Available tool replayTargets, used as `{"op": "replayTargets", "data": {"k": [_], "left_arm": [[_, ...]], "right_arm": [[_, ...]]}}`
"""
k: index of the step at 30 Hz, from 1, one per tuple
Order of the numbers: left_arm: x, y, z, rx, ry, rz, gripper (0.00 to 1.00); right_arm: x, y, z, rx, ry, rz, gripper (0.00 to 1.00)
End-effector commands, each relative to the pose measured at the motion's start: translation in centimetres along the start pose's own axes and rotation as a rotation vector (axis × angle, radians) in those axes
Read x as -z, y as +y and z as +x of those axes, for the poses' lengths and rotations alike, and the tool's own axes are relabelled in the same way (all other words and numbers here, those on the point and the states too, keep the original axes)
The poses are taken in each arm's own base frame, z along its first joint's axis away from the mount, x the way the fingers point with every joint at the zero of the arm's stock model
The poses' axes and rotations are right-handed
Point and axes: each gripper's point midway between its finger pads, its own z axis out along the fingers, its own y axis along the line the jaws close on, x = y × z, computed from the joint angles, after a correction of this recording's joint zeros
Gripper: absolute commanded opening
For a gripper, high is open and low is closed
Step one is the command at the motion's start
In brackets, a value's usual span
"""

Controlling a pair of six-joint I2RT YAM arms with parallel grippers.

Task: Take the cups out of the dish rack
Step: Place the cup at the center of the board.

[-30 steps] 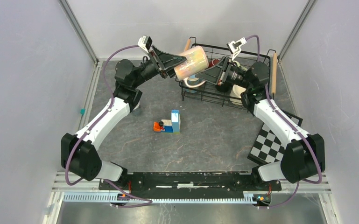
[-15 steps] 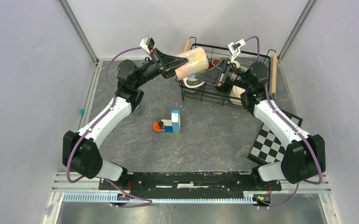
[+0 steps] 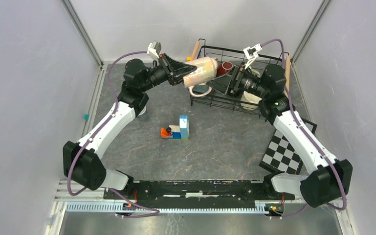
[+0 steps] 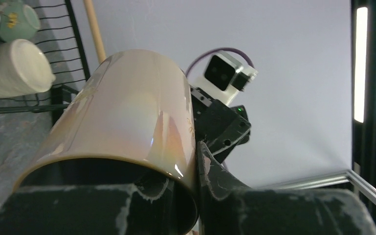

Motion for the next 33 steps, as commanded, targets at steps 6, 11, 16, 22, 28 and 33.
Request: {"op": "replayTargets", "data": {"k": [6,11,16,22,28,33], "left_arm": [[4.4,-6.6,-0.6,-0.331,-0.085,-0.045,0.02],[7.5,-4.1,-1.8,-0.410,-0.141,-0.249,0.02],[10.7,-1.9,-3.5,-0.471,-0.196,-0.450,0.02],[11.9,1.4,-5.5,-0.532,-0.152,-0.700,0.02],[12.3,5.8,-8.0,-0.584,-0.123,-0.940,0.02],[11.2,9.8,-8.9,-0.615,-0.071,-1.090,0.02]], "right_arm": [[4.1,-2.4,-1.3,0.210,-0.034,0.312,0.98],[5.4,-3.6,-1.4,0.254,-0.017,0.408,0.98],[5.8,-3.9,-1.6,0.279,-0.014,0.437,0.98],[5.8,-4.6,-1.4,0.292,0.006,0.464,0.98],[5.8,-4.8,-1.3,0.299,0.016,0.472,0.98],[5.7,-4.8,-1.2,0.302,0.024,0.473,0.98]]}}
